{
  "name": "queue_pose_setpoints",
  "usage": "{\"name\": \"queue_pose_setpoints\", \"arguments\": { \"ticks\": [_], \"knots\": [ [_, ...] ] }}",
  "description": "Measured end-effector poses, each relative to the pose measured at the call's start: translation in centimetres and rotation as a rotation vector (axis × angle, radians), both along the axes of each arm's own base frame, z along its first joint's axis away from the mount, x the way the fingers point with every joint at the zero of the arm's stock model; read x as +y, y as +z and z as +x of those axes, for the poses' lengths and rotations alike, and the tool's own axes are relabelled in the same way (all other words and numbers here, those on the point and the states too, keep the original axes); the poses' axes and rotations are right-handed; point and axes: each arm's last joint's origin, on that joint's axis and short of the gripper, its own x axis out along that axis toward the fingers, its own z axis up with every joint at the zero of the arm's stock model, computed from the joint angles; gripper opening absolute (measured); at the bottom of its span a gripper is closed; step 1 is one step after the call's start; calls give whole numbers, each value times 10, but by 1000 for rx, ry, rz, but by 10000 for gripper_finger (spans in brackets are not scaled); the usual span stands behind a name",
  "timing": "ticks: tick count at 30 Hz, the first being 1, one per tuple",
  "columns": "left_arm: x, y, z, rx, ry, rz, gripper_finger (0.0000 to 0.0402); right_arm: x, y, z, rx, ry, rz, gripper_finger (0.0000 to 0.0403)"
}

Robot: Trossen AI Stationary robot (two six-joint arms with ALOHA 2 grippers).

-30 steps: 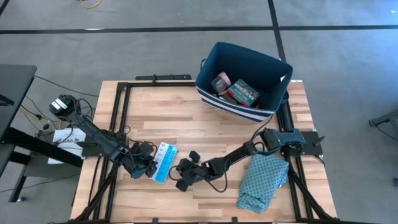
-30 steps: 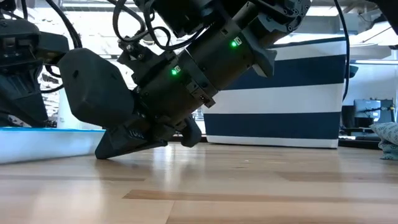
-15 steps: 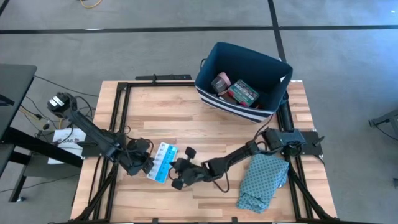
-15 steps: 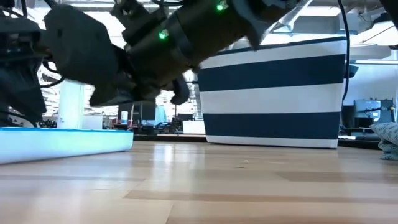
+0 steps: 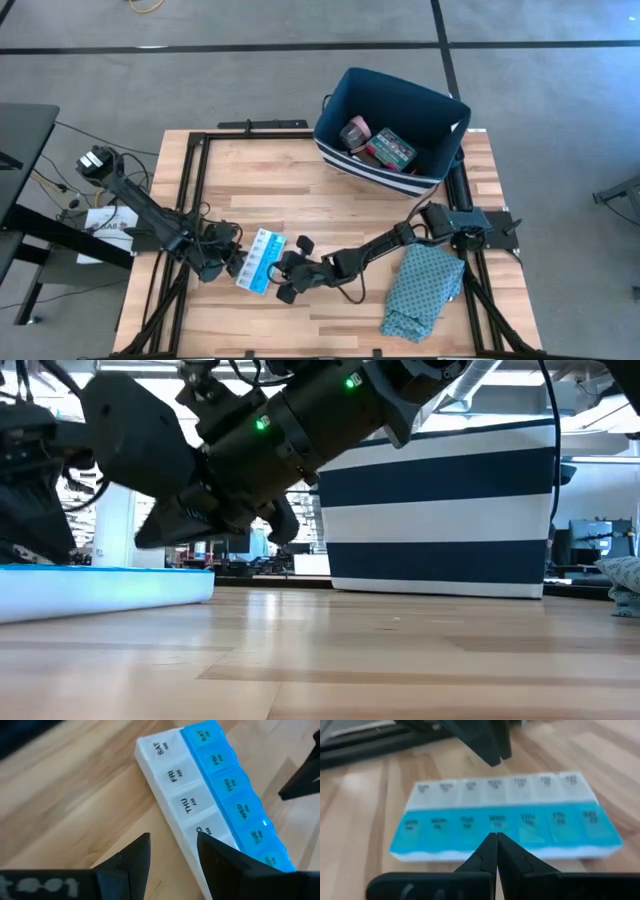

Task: Pick & place medical supplies in basket/bin
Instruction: Put the white pill organizer into the white bin

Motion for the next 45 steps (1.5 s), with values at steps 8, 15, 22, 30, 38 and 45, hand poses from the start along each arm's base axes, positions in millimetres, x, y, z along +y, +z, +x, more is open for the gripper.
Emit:
{"name": "queue_pose_setpoints", "arguments": {
  "ticks": [8, 15, 22, 30, 38, 45],
  "knots": [
    [2, -20, -2, -82, 15, -77, 151, -3, -3, -2, 35, -18, 10, 0],
    [2, -24, -2, -113, 12, -89, 151, -2, -3, -1, 38, 7, 26, 0],
    [1, -23, -1, -129, 9, -98, 151, -4, -1, 1, 18, 16, 36, 0],
    [1, -23, -1, -133, 9, -100, 151, -12, -9, -2, 40, 8, 69, 0],
    [1, -22, -1, -138, 12, -99, 151, -11, -10, -2, 51, 21, 78, 0],
    [1, -22, 0, -145, 12, -106, 151, -10, -4, 1, -7, 38, 38, 0]
  ]
}}
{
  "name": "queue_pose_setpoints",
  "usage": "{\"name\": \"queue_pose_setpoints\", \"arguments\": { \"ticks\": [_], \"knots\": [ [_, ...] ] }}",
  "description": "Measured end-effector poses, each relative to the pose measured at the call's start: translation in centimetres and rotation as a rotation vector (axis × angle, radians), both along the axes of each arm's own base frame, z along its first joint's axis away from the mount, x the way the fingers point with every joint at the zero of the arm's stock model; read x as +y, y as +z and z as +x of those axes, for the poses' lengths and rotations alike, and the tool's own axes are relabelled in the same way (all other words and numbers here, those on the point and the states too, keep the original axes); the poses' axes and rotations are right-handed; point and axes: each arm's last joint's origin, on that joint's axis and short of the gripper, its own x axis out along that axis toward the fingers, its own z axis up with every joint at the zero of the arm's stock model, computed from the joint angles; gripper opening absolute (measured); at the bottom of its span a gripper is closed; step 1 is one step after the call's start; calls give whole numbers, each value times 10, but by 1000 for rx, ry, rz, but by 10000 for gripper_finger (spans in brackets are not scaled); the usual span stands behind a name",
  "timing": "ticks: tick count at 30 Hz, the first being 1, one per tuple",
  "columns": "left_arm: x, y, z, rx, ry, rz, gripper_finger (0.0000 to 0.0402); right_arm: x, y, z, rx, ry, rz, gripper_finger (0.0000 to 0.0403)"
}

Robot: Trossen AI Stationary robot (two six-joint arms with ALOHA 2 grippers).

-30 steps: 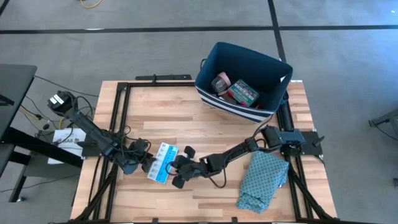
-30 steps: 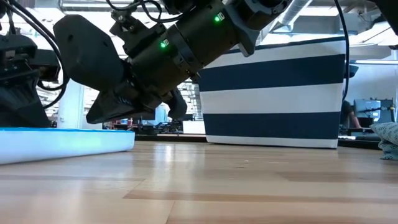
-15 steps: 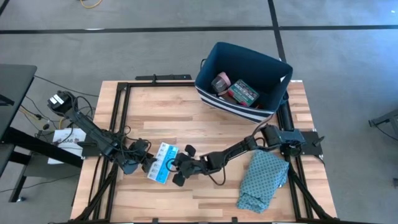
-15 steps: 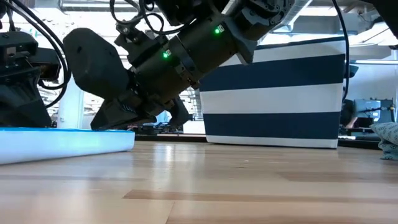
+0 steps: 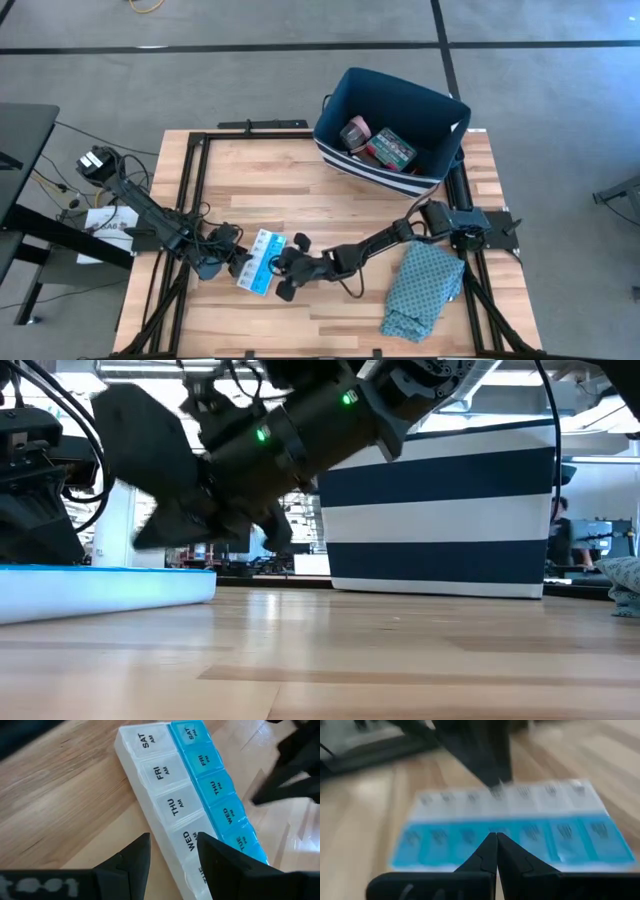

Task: Pick & place medical supplies in basket/bin
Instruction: Put the white pill organizer into the white bin

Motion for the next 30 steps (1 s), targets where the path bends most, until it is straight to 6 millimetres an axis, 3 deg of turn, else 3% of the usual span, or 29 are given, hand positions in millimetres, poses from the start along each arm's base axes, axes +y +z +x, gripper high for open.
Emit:
{"name": "queue_pose_setpoints", "arguments": {
  "ticks": [4, 9, 19, 30],
  "knots": [
    [0, 0, 0, 1, -1, -1, 151, -3, 6, 5, -58, 55, 38, 0],
    [0, 0, 0, 1, -1, -2, 151, -12, -3, 2, 40, 22, 50, 0],
    [0, 0, 0, 7, -6, -5, 151, -6, -28, 6, 43, 22, 92, 0],
    [-3, -1, 0, 50, -34, -88, 151, -5, -32, 5, 59, 25, 118, 0]
  ]
}}
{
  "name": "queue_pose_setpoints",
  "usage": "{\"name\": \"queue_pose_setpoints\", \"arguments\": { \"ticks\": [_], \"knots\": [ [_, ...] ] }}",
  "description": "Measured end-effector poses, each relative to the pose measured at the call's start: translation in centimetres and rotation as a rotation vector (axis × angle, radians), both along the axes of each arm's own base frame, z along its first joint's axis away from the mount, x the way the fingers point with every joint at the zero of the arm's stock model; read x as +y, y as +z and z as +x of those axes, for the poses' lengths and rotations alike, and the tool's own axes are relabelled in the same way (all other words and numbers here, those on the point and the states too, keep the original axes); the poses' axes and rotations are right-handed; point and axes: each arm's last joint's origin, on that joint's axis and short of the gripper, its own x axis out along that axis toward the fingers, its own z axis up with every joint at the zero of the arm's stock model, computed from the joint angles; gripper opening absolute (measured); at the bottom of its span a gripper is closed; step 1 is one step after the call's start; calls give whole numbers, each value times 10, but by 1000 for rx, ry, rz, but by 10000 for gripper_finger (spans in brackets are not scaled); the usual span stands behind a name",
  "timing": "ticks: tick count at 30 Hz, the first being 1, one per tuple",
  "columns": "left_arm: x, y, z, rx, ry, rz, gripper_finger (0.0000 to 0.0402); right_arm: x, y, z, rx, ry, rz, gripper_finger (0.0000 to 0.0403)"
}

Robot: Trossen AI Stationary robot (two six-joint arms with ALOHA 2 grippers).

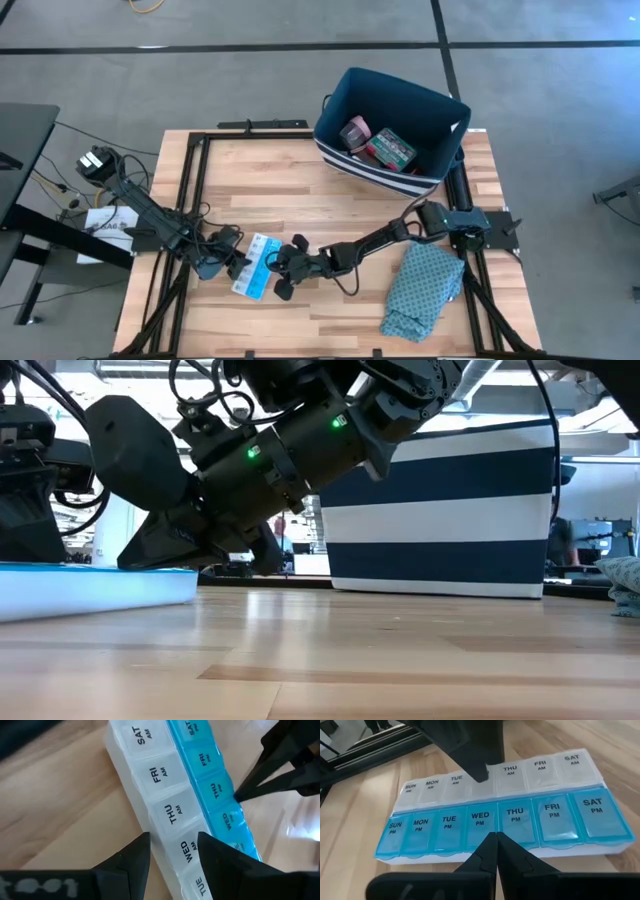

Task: Pick & place medical supplies in basket/bin
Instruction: Put the white pill organizer into the white bin

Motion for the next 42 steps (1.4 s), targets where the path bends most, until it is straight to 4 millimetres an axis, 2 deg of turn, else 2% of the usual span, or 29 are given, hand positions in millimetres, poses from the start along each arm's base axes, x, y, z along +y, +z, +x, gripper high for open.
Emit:
{"name": "queue_pose_setpoints", "arguments": {
  "ticks": [14, 30, 37, 42],
  "knots": [
    [-2, 1, 1, 37, -78, -64, 155, 6, -1, -3, 17, 1, 13, 0],
    [5, 0, 6, 137, -141, -192, 221, 7, -1, -3, 19, 18, 22, 0],
    [4, 3, 11, 44, -129, -164, 230, 7, -16, -7, 81, 21, 25, 0],
    [3, 5, 13, 21, -136, -156, 230, 8, -16, -8, 80, 14, 26, 0]
  ]
}}
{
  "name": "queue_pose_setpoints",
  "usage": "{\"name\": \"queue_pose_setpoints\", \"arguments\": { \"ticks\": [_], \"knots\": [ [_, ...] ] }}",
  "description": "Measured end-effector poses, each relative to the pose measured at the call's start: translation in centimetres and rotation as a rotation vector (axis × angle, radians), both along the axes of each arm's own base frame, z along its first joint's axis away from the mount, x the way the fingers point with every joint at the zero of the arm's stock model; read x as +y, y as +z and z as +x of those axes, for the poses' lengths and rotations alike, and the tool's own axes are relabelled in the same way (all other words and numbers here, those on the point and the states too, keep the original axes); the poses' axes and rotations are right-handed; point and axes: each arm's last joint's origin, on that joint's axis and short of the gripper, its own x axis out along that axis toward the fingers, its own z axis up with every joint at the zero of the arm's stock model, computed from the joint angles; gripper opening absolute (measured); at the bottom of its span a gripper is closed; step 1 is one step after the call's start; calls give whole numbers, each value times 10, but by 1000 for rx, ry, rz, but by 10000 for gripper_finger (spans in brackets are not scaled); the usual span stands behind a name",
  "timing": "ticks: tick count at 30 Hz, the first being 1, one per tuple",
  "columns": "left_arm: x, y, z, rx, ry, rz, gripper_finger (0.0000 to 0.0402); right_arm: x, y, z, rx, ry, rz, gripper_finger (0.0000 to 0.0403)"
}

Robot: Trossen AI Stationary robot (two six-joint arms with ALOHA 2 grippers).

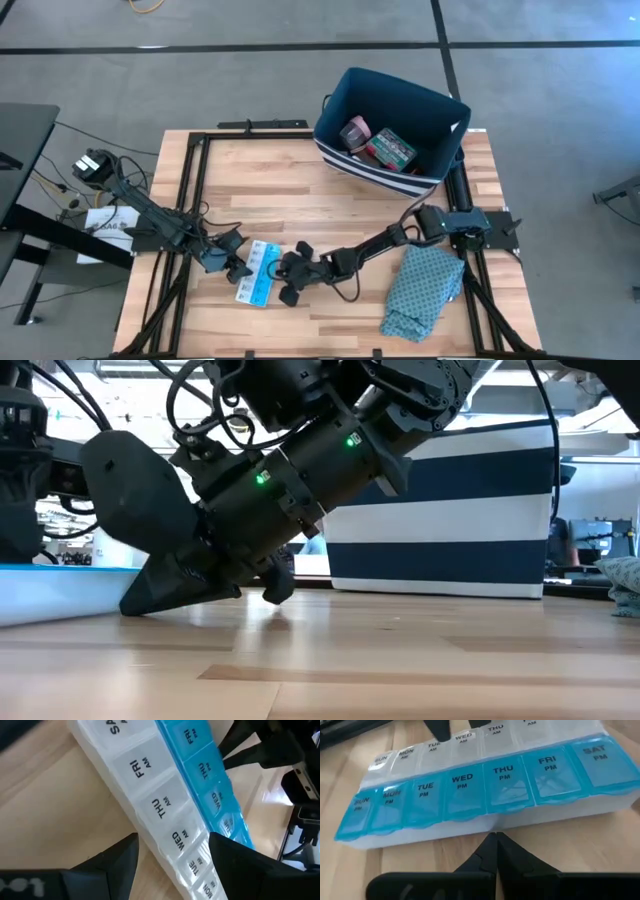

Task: Pick & place medical supplies in basket/bin
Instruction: Put the white pill organizer into the white bin

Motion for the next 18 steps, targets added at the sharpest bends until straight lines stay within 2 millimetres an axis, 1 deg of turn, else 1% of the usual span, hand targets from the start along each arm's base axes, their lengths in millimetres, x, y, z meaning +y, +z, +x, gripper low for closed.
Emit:
{"name": "queue_pose_setpoints", "arguments": {
  "ticks": [2, 5, 8, 13, 18],
  "knots": [
    [0, 0, 0, 2, 1, 6, 230, 2, 3, 0, -16, 4, -44, 0],
    [1, -1, -1, 9, -1, 24, 230, 10, 13, -5, -23, 24, -121, 0],
    [2, -2, -2, 22, -13, 45, 230, 10, 21, -6, -17, 20, -145, 0],
    [2, -3, -3, 31, -15, 53, 230, 14, 37, -4, -83, 19, -157, 0],
    [2, -3, -3, 30, -15, 51, 230, 25, 49, -2, -193, 59, -307, 0]
  ]
}}
